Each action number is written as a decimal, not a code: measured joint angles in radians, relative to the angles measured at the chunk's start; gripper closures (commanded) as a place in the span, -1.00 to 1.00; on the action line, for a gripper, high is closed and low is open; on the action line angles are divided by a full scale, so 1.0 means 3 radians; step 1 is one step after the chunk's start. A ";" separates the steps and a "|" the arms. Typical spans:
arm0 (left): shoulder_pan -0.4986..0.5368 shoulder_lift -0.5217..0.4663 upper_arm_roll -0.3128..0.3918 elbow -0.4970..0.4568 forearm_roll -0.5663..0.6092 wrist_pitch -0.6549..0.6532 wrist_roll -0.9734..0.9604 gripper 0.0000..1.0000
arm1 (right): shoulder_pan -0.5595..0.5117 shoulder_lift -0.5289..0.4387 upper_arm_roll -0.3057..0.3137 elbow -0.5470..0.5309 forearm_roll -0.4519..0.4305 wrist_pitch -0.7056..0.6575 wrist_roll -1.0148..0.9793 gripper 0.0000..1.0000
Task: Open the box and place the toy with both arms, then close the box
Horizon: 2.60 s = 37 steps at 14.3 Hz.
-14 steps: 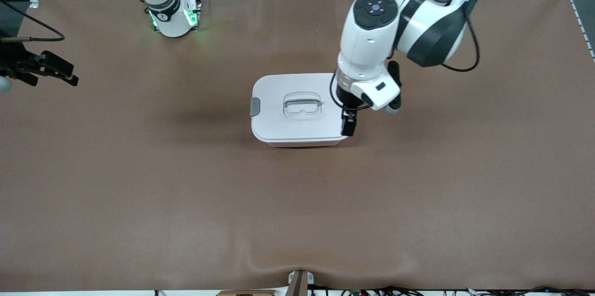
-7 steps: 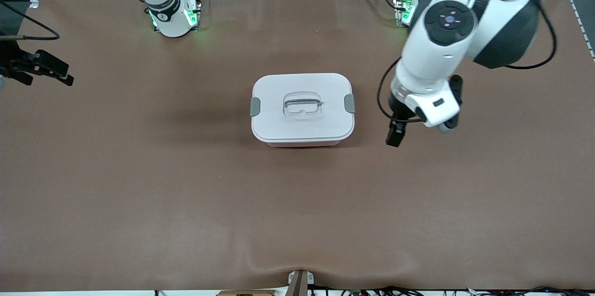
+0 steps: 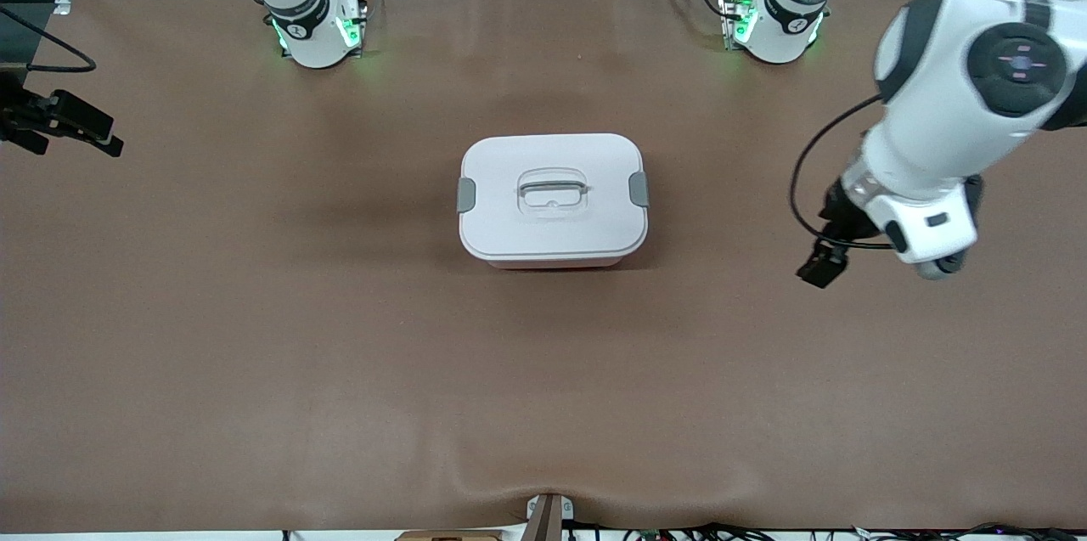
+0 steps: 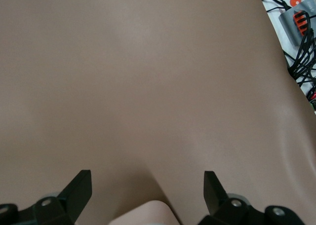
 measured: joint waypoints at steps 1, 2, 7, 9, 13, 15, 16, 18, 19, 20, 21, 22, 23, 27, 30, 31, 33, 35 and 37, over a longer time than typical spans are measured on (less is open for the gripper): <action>0.0108 -0.0028 -0.0002 0.0000 -0.0040 -0.0019 0.0214 -1.00 | 0.0000 0.0000 0.0000 0.0000 0.0000 0.0002 0.0000 -1.00; 0.0202 -0.0055 -0.0003 0.0001 -0.0063 -0.0034 0.0420 -1.00 | 0.0000 0.0000 0.0000 0.0000 0.0000 0.0006 0.0000 -1.00; 0.0498 -0.0147 -0.0001 0.0003 -0.0081 -0.0166 0.1389 -1.00 | 0.0021 0.0000 0.0028 0.0000 0.0001 0.0010 -0.0001 -1.00; 0.0500 -0.0217 -0.0001 0.0004 -0.0081 -0.0380 0.1573 -1.00 | 0.0029 0.0000 0.0042 0.0000 0.0000 0.0010 -0.0001 -1.00; 0.0403 -0.0399 0.0150 0.0004 -0.0081 -0.0657 0.2258 -1.00 | 0.0025 0.0001 0.0037 0.0000 0.0000 0.0010 -0.0001 -1.00; 0.0361 -0.0458 0.0376 0.0004 -0.0082 -0.0673 0.2773 -1.00 | 0.0024 0.0001 0.0035 0.0000 0.0000 0.0010 -0.0001 -1.00; 0.0363 -0.0491 0.0449 0.0005 -0.0087 -0.0677 0.3006 -1.00 | 0.0024 0.0001 0.0034 0.0000 0.0000 0.0010 -0.0001 -1.00; 0.0361 -0.0573 0.0488 0.0005 -0.0089 -0.0720 0.3253 -1.00 | 0.0022 0.0002 0.0033 0.0000 0.0000 0.0010 -0.0001 -1.00; 0.0351 -0.0616 0.0487 0.0005 -0.0089 -0.0788 0.3341 -1.00 | 0.0022 0.0004 0.0032 0.0000 0.0000 0.0010 -0.0001 -1.00; 0.0340 -0.0656 0.0487 0.0005 -0.0089 -0.0871 0.3448 -1.00 | 0.0023 0.0007 0.0033 0.0000 0.0000 0.0009 -0.0001 -1.00; 0.0333 -0.0687 0.0488 0.0005 -0.0089 -0.0925 0.3584 -1.00 | 0.0023 0.0011 0.0034 0.0000 0.0000 0.0009 -0.0001 -1.00; 0.0331 -0.0709 0.0497 0.0004 -0.0089 -0.0951 0.3745 -1.00 | 0.0023 0.0014 0.0034 0.0000 0.0000 0.0009 -0.0001 -1.00; 0.0331 -0.0728 0.0528 0.0004 -0.0089 -0.0976 0.3922 -1.00 | 0.0023 0.0016 0.0033 0.0000 0.0000 0.0010 -0.0001 -1.00; 0.0332 -0.0784 0.0609 0.0002 -0.0146 -0.1107 0.4186 -1.00 | 0.0017 0.0017 0.0027 0.0000 0.0000 0.0011 -0.0001 -1.00; 0.0329 -0.0789 0.0625 -0.0015 -0.0271 -0.1189 0.4187 -1.00 | 0.0016 0.0017 0.0025 0.0000 0.0000 0.0013 -0.0001 -1.00; 0.0315 -0.0792 0.0625 -0.0022 -0.0277 -0.1211 0.4187 -1.00 | 0.0016 0.0018 0.0025 0.0000 0.0000 0.0013 -0.0001 -1.00; 0.0276 -0.0830 0.0624 -0.0052 -0.0278 -0.1232 0.4186 -1.00 | 0.0018 0.0022 0.0028 0.0000 0.0000 0.0013 -0.0001 -1.00; 0.0270 -0.0894 0.0629 -0.0110 -0.0278 -0.1232 0.4186 -1.00 | 0.0019 0.0024 0.0031 0.0000 0.0000 0.0013 -0.0001 -1.00; 0.0270 -0.0930 0.0643 -0.0133 -0.0277 -0.1223 0.4197 -1.00 | 0.0018 0.0025 0.0029 0.0000 0.0000 0.0013 -0.0001 -1.00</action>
